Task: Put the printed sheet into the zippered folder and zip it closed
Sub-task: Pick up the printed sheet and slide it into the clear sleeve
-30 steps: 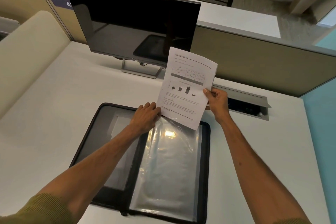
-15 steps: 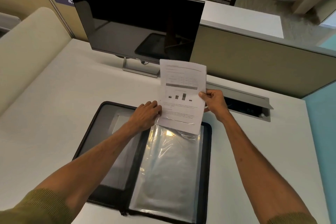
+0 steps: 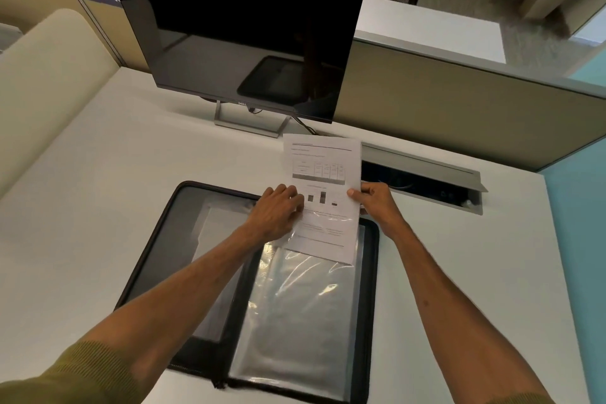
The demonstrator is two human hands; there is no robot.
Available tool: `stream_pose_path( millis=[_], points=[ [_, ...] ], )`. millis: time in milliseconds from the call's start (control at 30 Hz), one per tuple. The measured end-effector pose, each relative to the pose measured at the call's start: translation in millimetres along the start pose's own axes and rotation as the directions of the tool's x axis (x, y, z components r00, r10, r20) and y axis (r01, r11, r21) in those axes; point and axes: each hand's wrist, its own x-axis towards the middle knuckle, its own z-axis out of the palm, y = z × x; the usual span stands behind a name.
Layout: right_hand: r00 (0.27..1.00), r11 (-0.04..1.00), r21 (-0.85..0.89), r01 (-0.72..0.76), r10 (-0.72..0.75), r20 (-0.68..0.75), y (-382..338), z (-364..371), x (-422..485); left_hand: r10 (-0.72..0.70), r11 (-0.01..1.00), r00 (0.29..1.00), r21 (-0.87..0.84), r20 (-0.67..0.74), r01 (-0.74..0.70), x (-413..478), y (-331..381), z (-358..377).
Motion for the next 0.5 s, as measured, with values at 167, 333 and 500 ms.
stream_pose_path(
  millis=[167,333,500],
  points=[
    [0.991,0.99,-0.114,-0.077,0.089,0.104,15.5,-7.3,-2.9,-0.043,0.999,0.999,-0.007,0.009,0.043,3.7,2.0,2.5],
    [0.973,0.963,-0.254,-0.091,0.14,0.182,21.5,-11.1,-2.0,-0.039,0.998,0.999,-0.042,0.037,0.04,3.5,1.1,7.7],
    [0.994,0.988,-0.139,-0.062,0.073,0.077,11.9,2.2,6.4,-0.033,0.999,0.998,-0.035,0.049,0.035,6.2,2.6,10.2]
  ],
)
